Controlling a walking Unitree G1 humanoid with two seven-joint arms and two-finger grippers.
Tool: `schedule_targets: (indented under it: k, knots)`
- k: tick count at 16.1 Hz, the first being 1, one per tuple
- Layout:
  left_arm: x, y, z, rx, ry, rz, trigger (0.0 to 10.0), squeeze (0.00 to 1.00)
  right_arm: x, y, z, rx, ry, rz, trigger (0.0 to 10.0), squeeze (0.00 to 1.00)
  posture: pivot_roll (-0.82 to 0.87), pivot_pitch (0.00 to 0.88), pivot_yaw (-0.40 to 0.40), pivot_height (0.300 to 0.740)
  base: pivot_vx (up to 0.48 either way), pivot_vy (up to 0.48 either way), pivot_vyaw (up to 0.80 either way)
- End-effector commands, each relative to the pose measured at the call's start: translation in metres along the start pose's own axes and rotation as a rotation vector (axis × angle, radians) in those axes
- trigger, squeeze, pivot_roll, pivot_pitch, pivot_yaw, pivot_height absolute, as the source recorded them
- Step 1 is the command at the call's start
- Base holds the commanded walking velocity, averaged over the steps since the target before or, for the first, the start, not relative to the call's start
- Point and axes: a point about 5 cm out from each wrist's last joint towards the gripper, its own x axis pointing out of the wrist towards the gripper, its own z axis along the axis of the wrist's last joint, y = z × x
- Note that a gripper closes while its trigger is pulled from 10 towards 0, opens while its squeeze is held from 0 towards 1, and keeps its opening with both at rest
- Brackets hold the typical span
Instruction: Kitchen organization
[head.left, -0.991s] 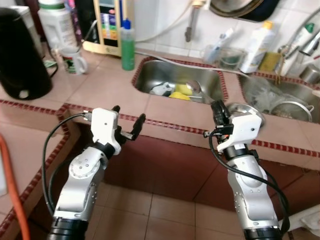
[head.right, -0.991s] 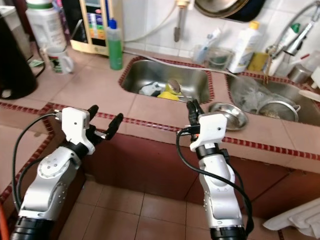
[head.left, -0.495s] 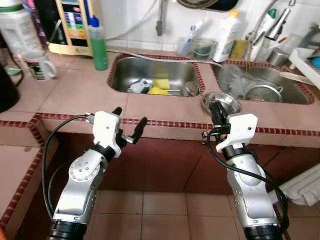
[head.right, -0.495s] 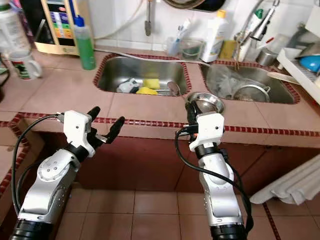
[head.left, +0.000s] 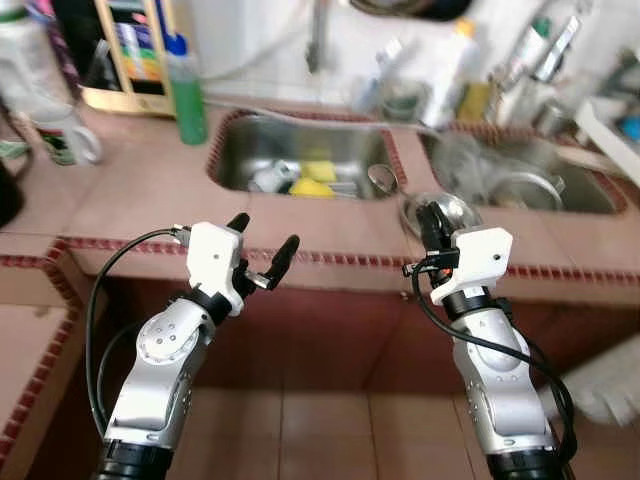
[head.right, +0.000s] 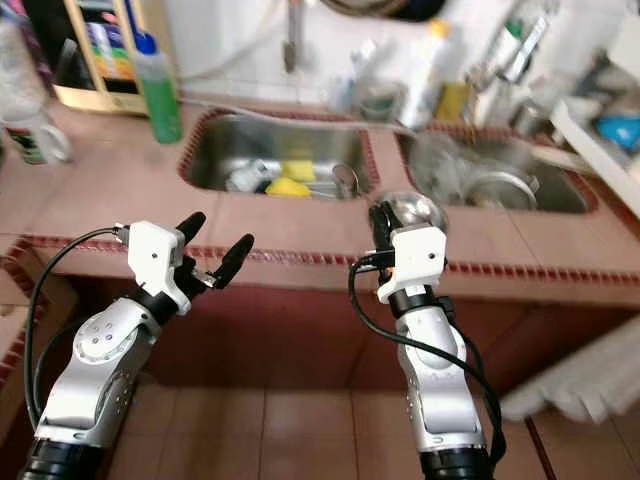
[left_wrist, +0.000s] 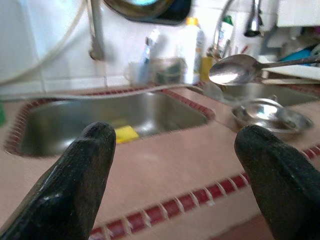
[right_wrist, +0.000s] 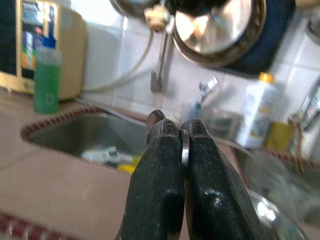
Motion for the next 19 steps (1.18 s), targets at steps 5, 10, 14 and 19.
schedule_targets:
  k: [5, 10, 14, 19]
  knots:
    - [0.0013, -0.0050, 0.0020, 0.002, -0.009, -0.023, 10.0, 0.00, 0.0031, -0.0019, 0.0054, -0.011, -0.030, 0.002, 10.0, 0.00, 0.07, 0.000, -0.069, 0.740, 0.464, 0.000, 0.00]
    - [0.0018, -0.0055, 0.0024, -0.003, -0.011, -0.019, 10.0, 0.00, 0.0046, -0.0031, 0.0037, -0.007, -0.016, 0.000, 10.0, 0.00, 0.07, 0.000, -0.072, 0.740, 0.464, 0.000, 0.00]
    - [0.0017, -0.0065, 0.0019, -0.008, -0.011, -0.019, 10.0, 0.00, 0.0048, -0.0032, 0.0035, -0.015, -0.012, 0.001, 10.0, 0.00, 0.06, 0.000, -0.072, 0.740, 0.465, 0.000, -0.73]
    - [0.0014, -0.0088, 0.0016, -0.034, 0.009, -0.012, 10.0, 0.00, 0.0035, -0.0036, 0.0010, -0.001, 0.007, -0.016, 10.0, 0.00, 0.07, 0.000, -0.071, 0.740, 0.093, 0.000, -0.15]
